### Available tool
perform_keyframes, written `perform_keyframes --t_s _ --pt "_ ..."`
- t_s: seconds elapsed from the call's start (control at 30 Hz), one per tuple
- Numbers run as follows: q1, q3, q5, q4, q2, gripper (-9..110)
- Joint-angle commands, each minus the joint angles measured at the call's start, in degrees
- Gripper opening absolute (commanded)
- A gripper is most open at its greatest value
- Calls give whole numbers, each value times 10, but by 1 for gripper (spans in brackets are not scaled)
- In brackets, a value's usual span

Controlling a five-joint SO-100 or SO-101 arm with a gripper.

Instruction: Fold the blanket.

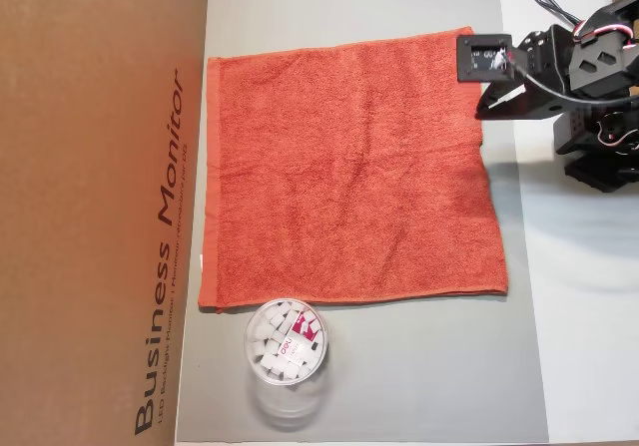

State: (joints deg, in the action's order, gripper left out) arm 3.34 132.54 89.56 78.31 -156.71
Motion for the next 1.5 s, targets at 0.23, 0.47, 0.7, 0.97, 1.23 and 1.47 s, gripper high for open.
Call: perform_keyframes --t_s 0.23,0.47,0.7,0.97,1.23,1.47 --pt "86 -100 152 2 35 0" --pt "213 -106 178 2 38 0" --pt "345 -98 178 1 38 3" --pt "442 -55 178 -28 39 13" --pt "492 35 170 -153 39 13" --pt "493 95 169 -234 75 13"
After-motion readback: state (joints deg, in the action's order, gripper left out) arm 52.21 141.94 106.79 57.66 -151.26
